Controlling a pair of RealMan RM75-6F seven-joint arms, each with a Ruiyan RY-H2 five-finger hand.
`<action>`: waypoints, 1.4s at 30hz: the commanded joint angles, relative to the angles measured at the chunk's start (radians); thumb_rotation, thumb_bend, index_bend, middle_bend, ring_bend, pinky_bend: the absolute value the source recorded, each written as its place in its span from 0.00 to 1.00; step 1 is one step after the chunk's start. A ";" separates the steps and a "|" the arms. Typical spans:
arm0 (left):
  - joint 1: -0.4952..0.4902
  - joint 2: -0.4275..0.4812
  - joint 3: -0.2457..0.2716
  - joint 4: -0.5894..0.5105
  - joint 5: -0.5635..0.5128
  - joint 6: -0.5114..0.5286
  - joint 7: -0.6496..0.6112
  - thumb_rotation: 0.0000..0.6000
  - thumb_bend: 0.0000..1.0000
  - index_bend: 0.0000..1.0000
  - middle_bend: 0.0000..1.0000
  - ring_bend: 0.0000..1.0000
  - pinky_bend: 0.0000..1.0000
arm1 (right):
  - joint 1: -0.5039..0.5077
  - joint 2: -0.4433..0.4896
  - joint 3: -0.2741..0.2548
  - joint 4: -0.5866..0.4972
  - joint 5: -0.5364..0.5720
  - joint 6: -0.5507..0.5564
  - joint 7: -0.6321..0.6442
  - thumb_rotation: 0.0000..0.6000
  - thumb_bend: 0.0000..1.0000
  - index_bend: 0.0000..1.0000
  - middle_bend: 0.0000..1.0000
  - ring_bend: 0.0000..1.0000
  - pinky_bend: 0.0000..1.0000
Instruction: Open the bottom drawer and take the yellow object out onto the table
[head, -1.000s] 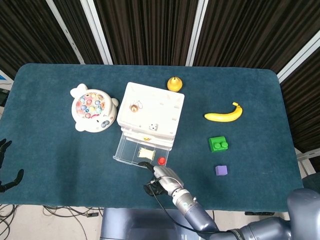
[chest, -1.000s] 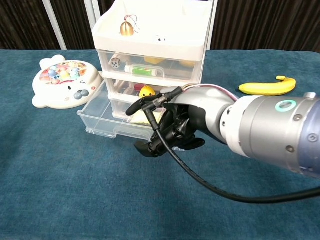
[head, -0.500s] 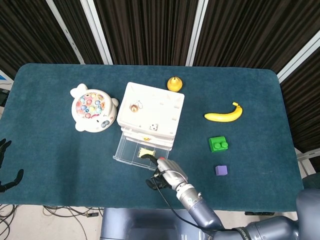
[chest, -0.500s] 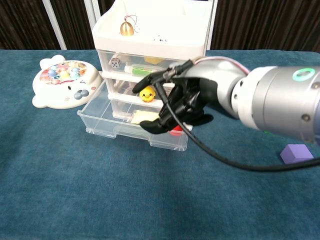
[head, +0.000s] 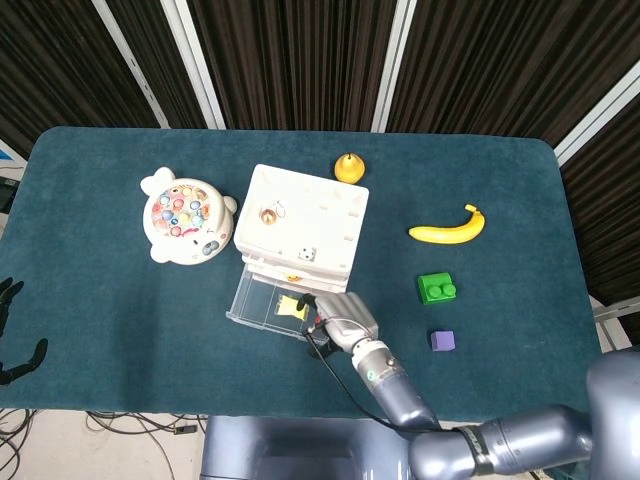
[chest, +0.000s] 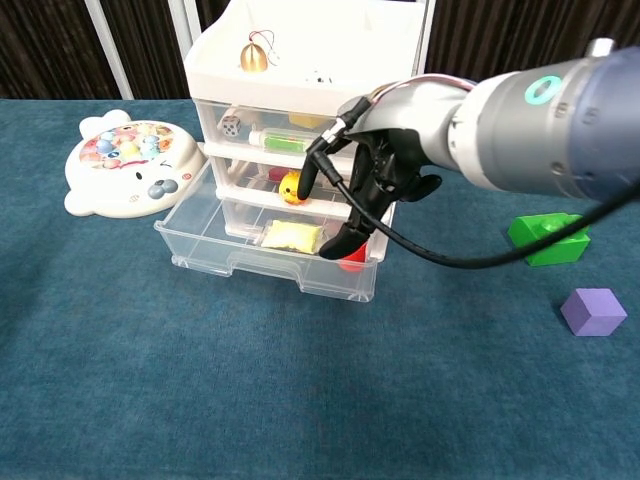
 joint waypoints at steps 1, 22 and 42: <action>0.000 0.000 0.000 0.001 -0.001 -0.001 -0.001 1.00 0.37 0.03 0.00 0.00 0.00 | 0.079 -0.020 0.045 0.042 0.102 0.038 -0.068 1.00 0.25 0.35 1.00 1.00 1.00; -0.001 0.001 0.001 0.000 0.000 -0.003 -0.003 1.00 0.37 0.03 0.00 0.00 0.00 | 0.201 -0.192 0.080 0.139 0.210 0.292 -0.180 1.00 0.27 0.35 1.00 1.00 1.00; -0.002 0.002 0.001 -0.001 -0.004 -0.008 -0.001 1.00 0.37 0.03 0.00 0.00 0.00 | 0.211 -0.274 0.105 0.247 0.197 0.275 -0.251 1.00 0.26 0.36 1.00 1.00 1.00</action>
